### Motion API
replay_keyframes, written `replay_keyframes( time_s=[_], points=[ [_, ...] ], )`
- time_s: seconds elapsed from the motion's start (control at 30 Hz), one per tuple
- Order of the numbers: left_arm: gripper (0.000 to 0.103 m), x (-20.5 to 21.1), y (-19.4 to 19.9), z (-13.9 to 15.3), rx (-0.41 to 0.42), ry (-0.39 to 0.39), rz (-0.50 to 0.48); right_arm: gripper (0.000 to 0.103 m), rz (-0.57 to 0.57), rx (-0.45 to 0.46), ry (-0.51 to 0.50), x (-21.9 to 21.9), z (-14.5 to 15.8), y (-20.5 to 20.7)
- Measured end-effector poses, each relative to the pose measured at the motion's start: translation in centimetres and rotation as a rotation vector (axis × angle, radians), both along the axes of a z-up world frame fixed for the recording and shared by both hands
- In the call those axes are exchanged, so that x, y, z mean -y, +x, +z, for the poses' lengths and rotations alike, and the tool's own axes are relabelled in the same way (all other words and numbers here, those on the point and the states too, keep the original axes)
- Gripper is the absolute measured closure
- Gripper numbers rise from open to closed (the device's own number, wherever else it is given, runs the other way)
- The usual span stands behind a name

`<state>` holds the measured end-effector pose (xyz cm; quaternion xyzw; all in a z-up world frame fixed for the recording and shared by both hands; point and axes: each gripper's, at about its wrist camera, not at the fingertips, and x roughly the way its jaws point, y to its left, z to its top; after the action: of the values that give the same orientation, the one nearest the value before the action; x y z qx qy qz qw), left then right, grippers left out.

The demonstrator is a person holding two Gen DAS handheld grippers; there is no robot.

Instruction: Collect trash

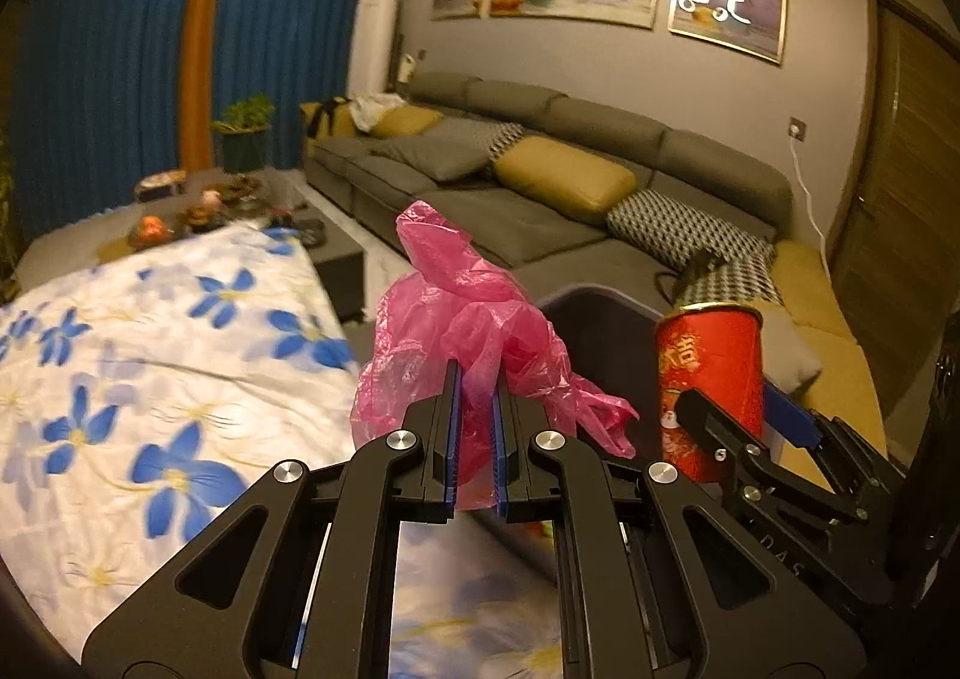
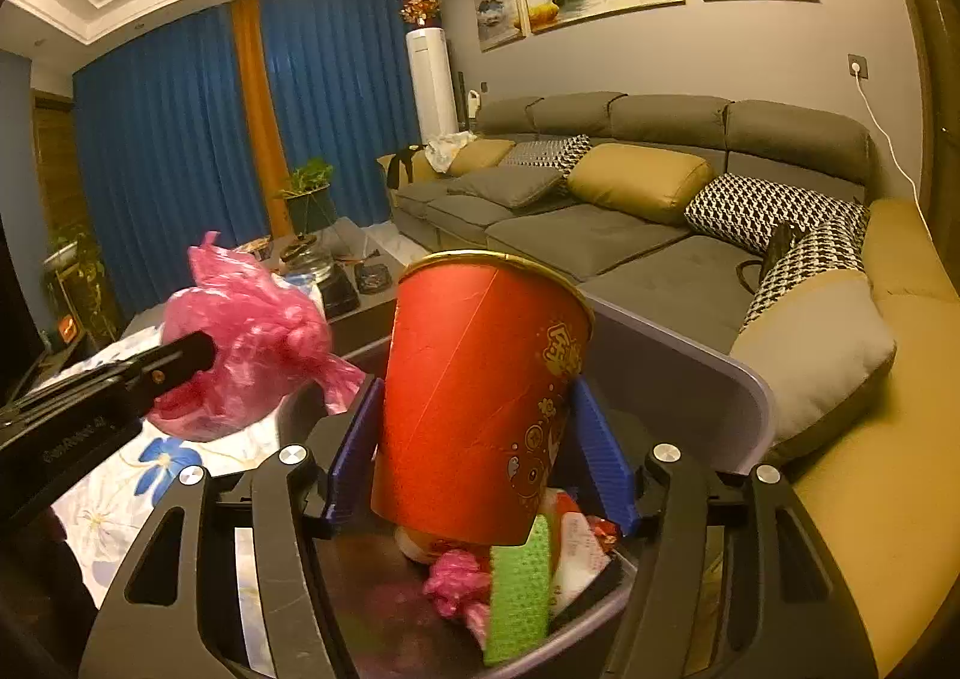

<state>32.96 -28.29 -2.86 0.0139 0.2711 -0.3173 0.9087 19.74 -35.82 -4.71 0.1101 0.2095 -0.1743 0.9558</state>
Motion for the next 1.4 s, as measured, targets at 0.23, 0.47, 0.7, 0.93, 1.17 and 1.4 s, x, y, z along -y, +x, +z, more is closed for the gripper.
replay_keyframes(
  time_s=[0.23, 0.47, 0.7, 0.93, 1.17, 1.4],
  points=[
    [0.089, 1.9, 0.6, -1.9, -0.045, 0.006, -0.066, 0.035, -0.014, -0.009, 0.000, 1.4, -0.8, -0.3],
    [0.045, 1.1, 0.2, -2.8, -0.053, 0.002, -0.064, 0.026, -0.044, -0.002, -0.012, 1.6, -0.5, -0.7],
    [0.021, -1.5, -1.2, -2.4, -0.024, 0.021, 0.041, 0.016, -0.051, 0.012, -0.085, 0.0, 0.2, -2.3],
    [0.008, -7.4, -5.6, -1.4, 0.037, 0.076, 0.220, 0.006, -0.007, 0.036, -0.127, -3.8, 1.4, -4.0],
    [0.006, -13.7, -11.1, 0.2, 0.094, 0.090, 0.367, 0.006, 0.051, 0.046, -0.136, -8.1, 2.4, -5.9],
    [0.006, -18.8, -15.5, 0.9, 0.099, 0.100, 0.453, 0.006, 0.098, 0.071, -0.167, -12.8, 3.5, -8.7]
  ],
)
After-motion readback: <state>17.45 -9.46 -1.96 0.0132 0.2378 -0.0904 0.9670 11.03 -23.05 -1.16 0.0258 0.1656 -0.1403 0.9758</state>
